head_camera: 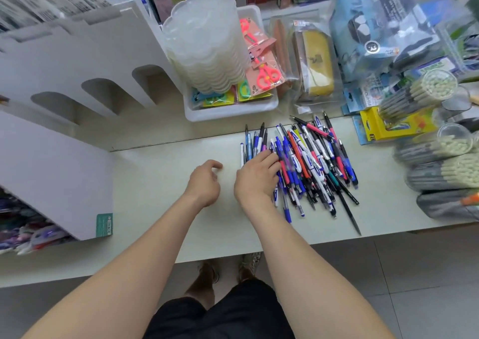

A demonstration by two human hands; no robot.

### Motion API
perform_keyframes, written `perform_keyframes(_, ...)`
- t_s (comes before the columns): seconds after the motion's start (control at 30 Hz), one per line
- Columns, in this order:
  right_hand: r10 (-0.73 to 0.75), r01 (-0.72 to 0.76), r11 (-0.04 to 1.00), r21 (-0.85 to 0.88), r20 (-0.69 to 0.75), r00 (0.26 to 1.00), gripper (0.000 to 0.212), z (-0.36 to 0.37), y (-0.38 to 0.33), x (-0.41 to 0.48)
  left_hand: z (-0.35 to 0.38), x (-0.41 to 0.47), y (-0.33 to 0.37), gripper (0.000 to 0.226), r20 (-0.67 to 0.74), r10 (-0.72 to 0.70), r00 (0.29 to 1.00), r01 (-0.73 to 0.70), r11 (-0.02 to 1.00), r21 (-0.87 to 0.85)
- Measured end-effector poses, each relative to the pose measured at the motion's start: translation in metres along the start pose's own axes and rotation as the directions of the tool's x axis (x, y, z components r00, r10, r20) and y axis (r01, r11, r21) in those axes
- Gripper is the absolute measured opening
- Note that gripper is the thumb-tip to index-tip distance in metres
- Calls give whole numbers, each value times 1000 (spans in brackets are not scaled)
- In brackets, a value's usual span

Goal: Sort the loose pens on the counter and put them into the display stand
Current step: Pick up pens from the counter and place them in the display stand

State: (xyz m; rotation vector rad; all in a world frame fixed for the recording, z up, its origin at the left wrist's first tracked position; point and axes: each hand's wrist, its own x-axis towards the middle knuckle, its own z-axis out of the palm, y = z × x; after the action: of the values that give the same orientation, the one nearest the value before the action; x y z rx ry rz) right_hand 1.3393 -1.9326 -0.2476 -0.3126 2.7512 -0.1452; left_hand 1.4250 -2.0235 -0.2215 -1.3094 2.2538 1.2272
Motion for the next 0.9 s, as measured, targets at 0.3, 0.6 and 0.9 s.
perform_keyframes(0.3, -38, 55, 986, -156, 110, 993, 53, -12, -17, -3, -2, -27, -20, 33, 152, -90, 984, 109, 986, -128)
perform_keyframes(0.6, -165, 187, 981, -59, 272, 948, 72, -28, 6, 10, 3, -38, -11, 26, 166, -114, 980, 158, 946, -285)
perform_keyframes(0.9, -277, 192, 950, 245, 381, 882, 45, -78, 60, 8, 36, -55, -2, 60, 130, -65, 989, 3, 904, 427)
